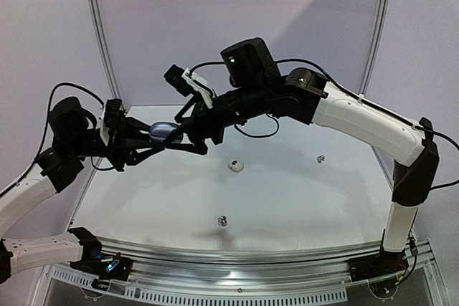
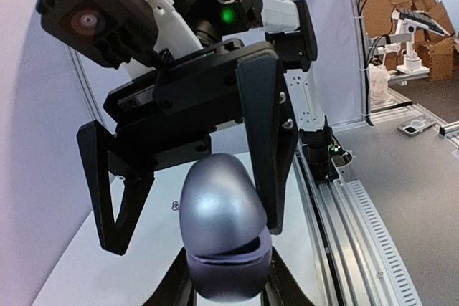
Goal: Insert the wireless bluetooth earbuds into the charging case
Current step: Open the charging case.
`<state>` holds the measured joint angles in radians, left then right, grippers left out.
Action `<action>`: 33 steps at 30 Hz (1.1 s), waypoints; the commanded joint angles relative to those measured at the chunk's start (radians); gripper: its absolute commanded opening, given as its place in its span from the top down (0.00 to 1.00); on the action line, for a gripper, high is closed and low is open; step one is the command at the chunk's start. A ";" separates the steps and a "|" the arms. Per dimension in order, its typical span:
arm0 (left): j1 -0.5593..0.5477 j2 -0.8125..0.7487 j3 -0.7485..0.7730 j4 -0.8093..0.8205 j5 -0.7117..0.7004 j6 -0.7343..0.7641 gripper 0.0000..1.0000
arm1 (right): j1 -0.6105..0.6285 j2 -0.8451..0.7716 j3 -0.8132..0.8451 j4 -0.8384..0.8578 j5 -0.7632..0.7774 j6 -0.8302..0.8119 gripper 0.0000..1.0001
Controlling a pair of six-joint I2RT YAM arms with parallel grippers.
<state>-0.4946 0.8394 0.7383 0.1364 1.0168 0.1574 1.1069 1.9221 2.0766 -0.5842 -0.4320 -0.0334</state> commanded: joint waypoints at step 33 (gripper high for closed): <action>0.001 0.004 -0.050 0.017 0.033 -0.218 1.00 | -0.045 -0.021 0.028 0.115 -0.111 0.107 0.05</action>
<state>-0.4950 0.8387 0.7006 0.1078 1.0409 0.0296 1.0733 1.9221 2.0830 -0.5194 -0.4961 0.0307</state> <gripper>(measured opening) 0.283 0.949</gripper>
